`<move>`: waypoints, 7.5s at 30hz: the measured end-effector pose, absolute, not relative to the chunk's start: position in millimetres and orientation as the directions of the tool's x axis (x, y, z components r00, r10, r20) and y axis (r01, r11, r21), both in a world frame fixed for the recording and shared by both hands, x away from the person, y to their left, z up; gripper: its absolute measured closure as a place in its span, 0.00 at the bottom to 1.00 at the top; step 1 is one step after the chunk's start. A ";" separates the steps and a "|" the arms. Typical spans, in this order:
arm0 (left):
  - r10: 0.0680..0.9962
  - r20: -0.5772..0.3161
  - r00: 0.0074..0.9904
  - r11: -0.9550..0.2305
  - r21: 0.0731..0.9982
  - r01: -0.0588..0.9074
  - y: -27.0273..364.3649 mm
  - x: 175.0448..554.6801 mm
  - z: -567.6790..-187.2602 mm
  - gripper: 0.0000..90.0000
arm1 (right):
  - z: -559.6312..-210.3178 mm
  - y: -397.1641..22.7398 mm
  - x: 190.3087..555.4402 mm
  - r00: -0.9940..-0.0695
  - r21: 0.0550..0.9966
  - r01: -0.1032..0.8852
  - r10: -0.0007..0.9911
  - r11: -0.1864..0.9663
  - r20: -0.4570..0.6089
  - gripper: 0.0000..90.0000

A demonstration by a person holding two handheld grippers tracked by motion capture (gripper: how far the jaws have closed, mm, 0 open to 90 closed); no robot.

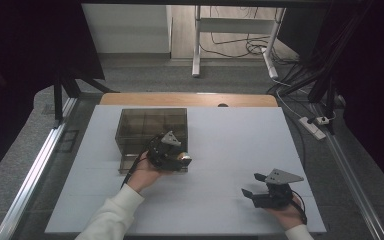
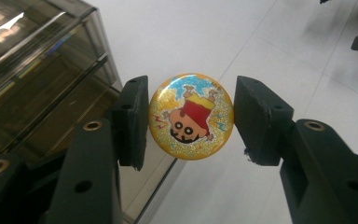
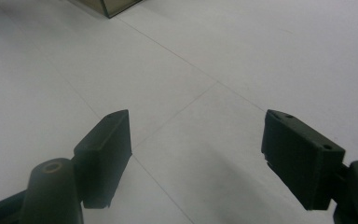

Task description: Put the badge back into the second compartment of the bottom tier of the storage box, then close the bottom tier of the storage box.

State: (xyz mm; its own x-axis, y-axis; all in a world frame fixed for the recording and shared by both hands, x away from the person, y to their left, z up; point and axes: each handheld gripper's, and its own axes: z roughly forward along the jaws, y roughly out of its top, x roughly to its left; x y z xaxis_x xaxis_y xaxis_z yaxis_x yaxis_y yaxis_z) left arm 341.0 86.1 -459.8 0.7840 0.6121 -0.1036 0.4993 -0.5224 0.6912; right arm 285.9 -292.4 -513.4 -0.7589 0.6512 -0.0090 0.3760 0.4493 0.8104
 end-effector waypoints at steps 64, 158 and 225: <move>0.725 -0.144 0.673 -0.414 0.690 0.594 160.0 336.4 -475.4 0.53 | -512.7 -291.9 285.3 -0.759 0.809 0.372 0.651 0.454 -0.016 0.27; 0.763 -0.091 0.640 -0.393 0.721 0.571 180.2 292.6 -491.8 0.35 | -511.8 -293.2 284.8 -0.757 0.810 0.370 0.653 0.455 -0.022 0.27; 0.770 -0.105 0.629 -0.375 0.723 0.580 197.3 262.4 -521.8 0.98 | -510.9 -295.4 279.7 -0.749 0.813 0.361 0.662 0.456 -0.038 0.27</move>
